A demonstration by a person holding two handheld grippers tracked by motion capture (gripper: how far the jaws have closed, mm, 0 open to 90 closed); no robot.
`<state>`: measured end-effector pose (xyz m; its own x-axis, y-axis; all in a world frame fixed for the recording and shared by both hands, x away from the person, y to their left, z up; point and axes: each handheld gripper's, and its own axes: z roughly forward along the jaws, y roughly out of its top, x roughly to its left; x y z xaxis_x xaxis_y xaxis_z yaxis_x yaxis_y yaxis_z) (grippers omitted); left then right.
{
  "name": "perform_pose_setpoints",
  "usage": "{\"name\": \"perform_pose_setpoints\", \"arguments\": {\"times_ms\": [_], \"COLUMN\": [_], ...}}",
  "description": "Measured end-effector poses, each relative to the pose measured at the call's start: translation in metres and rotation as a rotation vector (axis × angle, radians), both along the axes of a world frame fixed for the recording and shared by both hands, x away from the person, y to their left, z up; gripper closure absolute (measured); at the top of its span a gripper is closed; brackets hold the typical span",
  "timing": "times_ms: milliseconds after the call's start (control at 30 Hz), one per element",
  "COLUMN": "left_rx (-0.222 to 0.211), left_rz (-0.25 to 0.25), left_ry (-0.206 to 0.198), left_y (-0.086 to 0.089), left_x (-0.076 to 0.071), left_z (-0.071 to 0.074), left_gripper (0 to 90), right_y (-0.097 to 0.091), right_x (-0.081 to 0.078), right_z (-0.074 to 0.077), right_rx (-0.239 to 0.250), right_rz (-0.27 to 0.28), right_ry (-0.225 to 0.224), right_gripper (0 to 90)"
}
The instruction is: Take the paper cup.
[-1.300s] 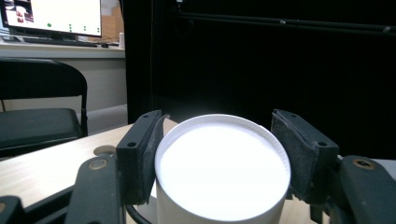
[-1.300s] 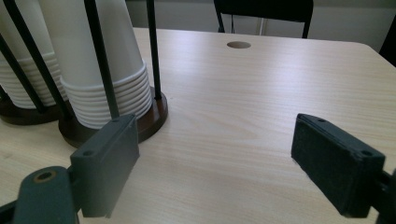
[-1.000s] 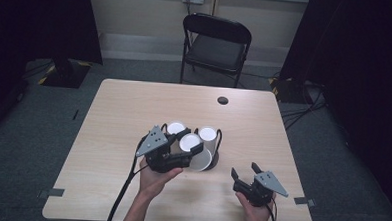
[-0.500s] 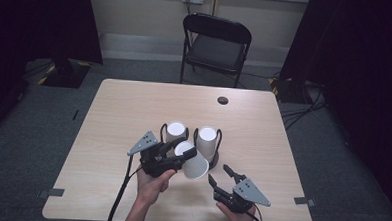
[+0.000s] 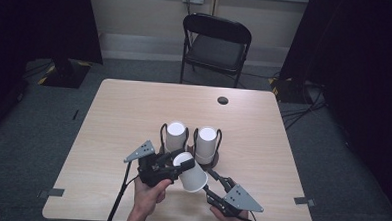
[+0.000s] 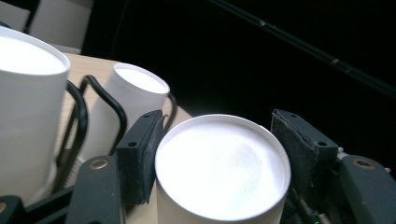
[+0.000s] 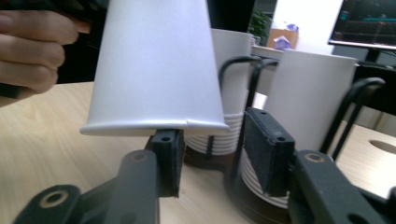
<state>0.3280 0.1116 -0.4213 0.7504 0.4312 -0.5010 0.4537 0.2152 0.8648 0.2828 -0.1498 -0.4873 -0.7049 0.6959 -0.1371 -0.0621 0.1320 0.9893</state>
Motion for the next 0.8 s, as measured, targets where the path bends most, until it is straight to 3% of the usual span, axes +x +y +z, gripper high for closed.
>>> {"name": "perform_pose_setpoints", "arguments": {"times_ms": [333, 567, 800], "left_rx": [-0.05, -0.067, -0.066], "left_rz": [-0.025, -0.044, -0.078], "left_ry": [0.035, 0.07, 0.079], "left_y": [0.0, -0.004, -0.01], "left_x": [-0.005, -0.004, -0.003], "left_z": [-0.004, -0.008, -0.009], "left_gripper": [36.1, 36.0, 35.8], "right_y": [0.008, 0.01, 0.01], "right_x": [-0.002, 0.001, 0.0], "right_z": [0.003, 0.002, 0.002], "right_rx": [0.002, -0.004, 0.012], "right_rz": [0.024, 0.019, 0.002], "right_ry": [-0.087, -0.111, -0.13], "right_gripper": [66.5, 68.6, 73.2]}}
